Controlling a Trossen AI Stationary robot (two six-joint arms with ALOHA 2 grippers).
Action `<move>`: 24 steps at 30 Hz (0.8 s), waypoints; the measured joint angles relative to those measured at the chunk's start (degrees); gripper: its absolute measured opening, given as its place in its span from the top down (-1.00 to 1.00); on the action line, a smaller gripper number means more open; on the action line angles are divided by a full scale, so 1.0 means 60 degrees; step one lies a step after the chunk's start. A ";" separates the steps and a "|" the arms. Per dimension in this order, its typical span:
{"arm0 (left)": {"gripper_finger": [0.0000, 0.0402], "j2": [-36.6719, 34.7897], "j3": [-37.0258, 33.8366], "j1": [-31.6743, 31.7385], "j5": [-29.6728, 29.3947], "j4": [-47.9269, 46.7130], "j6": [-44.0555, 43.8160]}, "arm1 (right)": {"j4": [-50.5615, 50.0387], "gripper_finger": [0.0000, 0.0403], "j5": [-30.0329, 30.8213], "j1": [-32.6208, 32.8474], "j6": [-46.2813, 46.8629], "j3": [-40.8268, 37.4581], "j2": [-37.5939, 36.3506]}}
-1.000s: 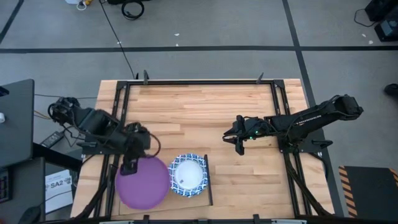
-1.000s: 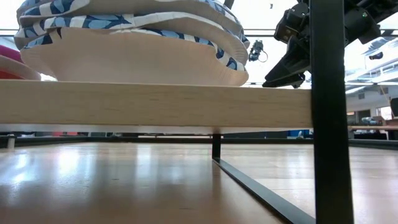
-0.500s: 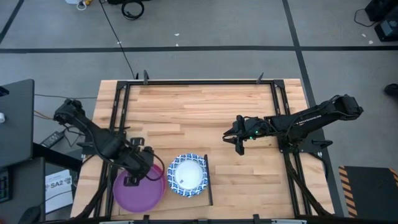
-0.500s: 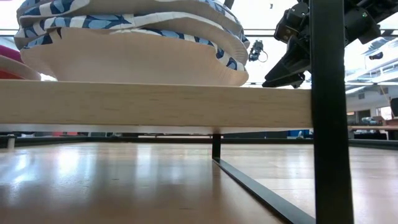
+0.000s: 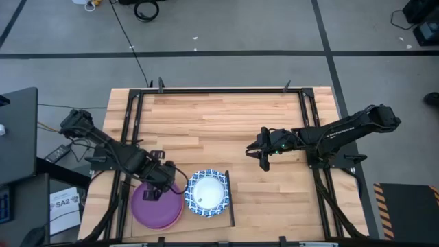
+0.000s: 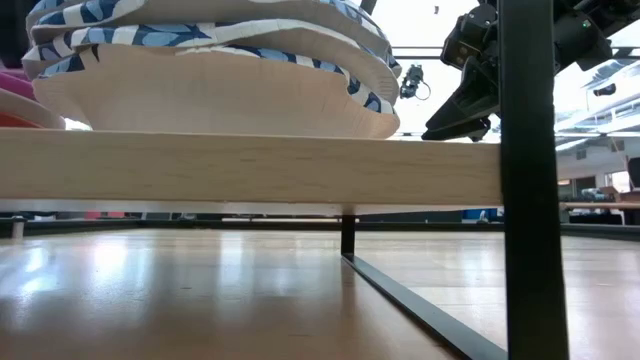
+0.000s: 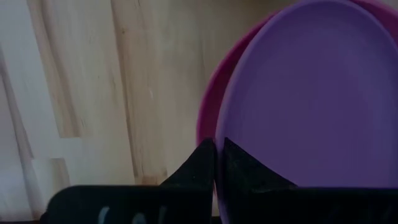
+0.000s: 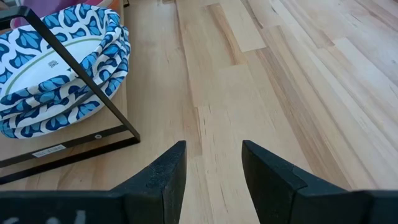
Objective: Place and stack plates onto a shelf
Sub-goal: Stack the purple plate on top of the pink plate on the shelf
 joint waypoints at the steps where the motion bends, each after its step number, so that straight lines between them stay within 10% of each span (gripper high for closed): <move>1: 0.90 0.0000 -0.0050 0.0039 0.0020 0.0004 -0.0002 | 0.0000 0.20 0.0000 0.0000 0.0000 0.0000 0.0000; 24: 0.63 -0.0004 -0.0161 0.0090 -0.0043 0.0088 -0.0028 | 0.0000 0.20 0.0000 0.0003 0.0000 0.0000 -0.0003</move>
